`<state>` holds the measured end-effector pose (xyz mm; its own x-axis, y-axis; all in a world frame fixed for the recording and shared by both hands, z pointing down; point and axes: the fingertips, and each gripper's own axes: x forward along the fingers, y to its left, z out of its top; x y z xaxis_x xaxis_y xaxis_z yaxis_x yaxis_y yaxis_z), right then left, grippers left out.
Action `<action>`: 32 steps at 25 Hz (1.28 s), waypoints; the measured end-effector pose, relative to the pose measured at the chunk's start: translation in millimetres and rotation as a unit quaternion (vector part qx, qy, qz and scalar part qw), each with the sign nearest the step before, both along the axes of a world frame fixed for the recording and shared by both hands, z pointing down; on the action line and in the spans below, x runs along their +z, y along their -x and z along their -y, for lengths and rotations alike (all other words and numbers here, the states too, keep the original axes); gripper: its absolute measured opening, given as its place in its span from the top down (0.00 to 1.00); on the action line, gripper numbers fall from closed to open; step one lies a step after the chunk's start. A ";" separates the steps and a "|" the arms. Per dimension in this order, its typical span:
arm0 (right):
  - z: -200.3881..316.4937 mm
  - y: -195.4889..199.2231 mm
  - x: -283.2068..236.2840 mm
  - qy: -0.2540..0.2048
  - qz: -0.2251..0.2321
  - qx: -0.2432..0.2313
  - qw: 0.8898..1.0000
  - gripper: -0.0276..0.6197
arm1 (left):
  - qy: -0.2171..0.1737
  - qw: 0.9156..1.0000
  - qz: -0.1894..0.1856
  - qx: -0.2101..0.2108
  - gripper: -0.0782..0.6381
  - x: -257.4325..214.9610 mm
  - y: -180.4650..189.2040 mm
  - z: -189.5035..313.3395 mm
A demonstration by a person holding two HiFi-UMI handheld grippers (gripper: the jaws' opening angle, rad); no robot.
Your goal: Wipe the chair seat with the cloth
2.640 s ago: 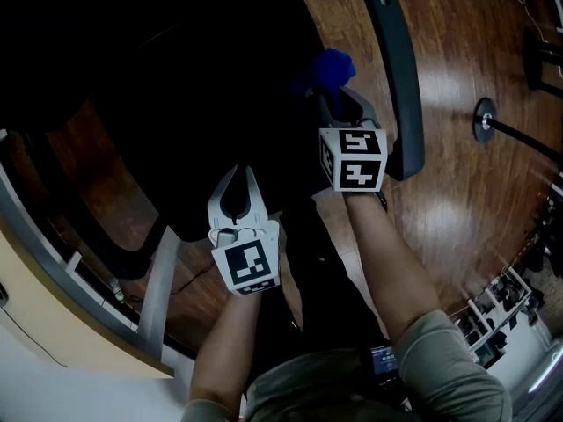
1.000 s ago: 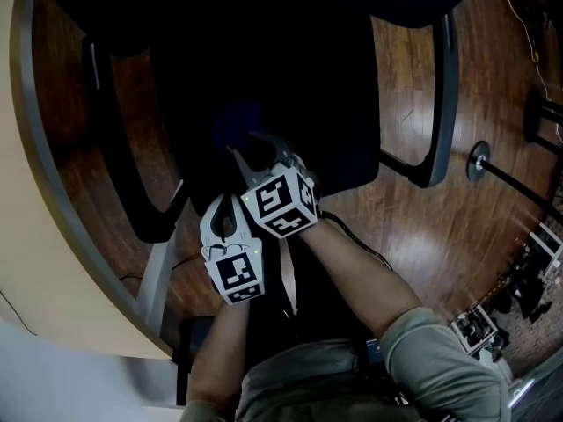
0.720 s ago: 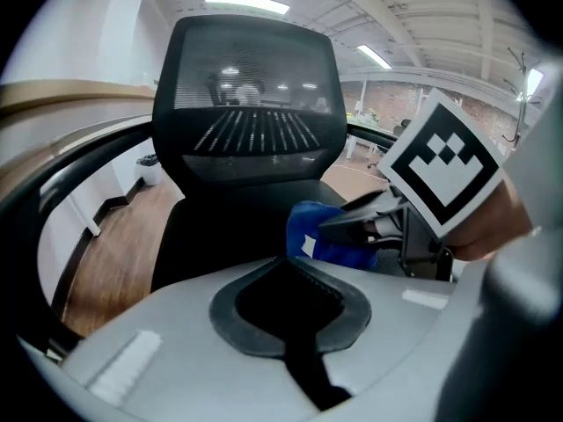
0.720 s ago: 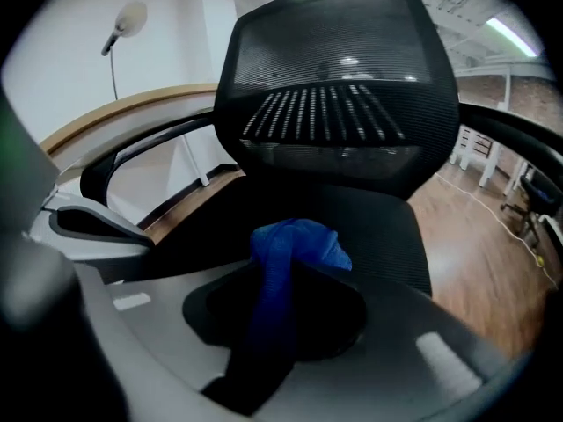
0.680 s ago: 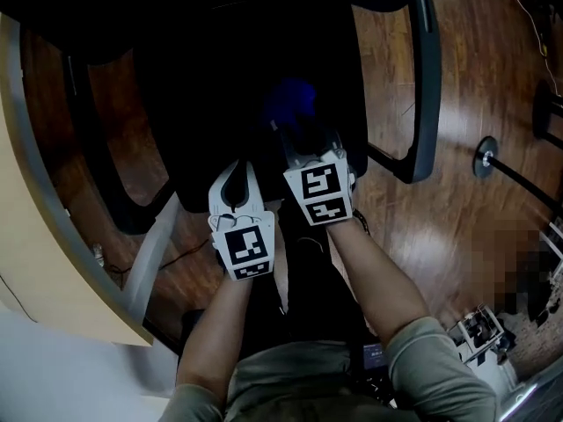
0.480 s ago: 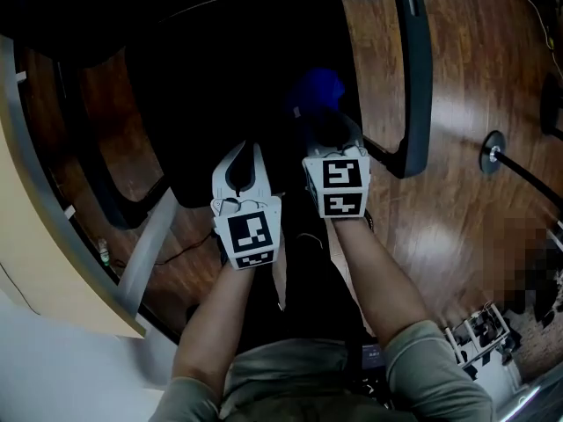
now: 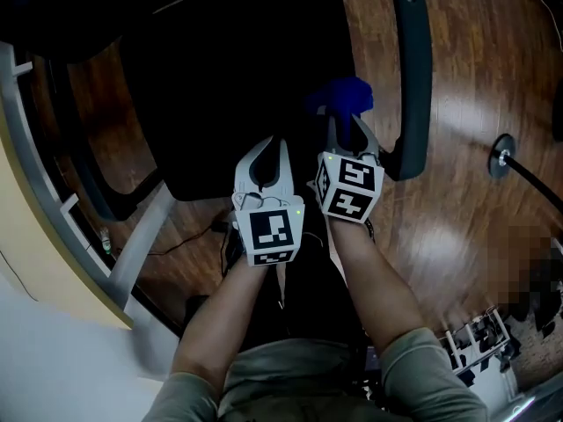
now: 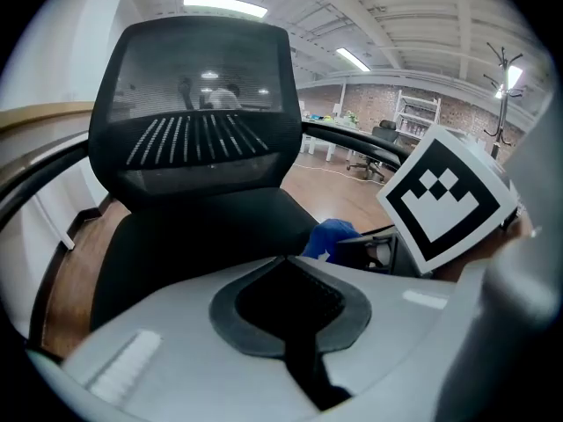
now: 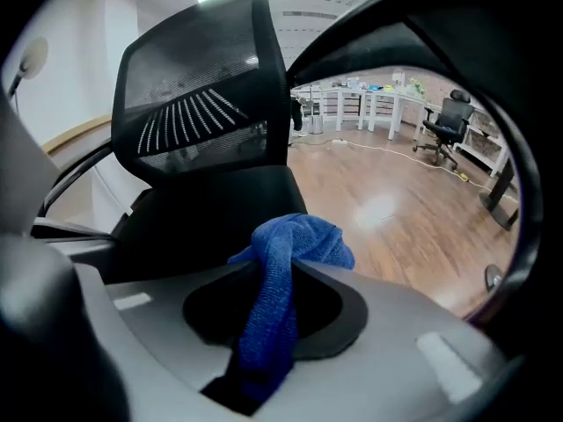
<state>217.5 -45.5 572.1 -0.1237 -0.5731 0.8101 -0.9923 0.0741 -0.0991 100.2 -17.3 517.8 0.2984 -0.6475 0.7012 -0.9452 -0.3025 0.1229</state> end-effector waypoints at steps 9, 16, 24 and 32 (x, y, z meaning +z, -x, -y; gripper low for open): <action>-0.1 5.0 5.8 -0.005 -0.042 -0.040 0.998 0.83 | 0.004 1.000 -0.005 -0.020 0.88 6.2 35.0 -12.6; -6.5 100.9 -33.7 -0.046 -0.026 -0.157 0.986 0.82 | 0.003 0.995 0.020 -0.100 0.88 -9.1 133.5 -40.1; -56.6 260.9 -59.3 -0.083 0.052 -0.376 0.922 0.82 | 0.002 0.984 0.034 -0.172 0.88 -15.2 214.8 -97.6; -111.2 350.8 -36.5 -0.046 0.079 -0.475 0.875 0.83 | 0.011 0.979 0.027 -0.204 0.88 -7.7 250.6 -137.1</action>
<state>-133.2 65.7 535.5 -0.6867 -0.2113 0.6956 -0.4521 0.8734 -0.1809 -150.4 119.8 510.1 -0.0197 -0.6903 0.7233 -0.9920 0.1036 0.0718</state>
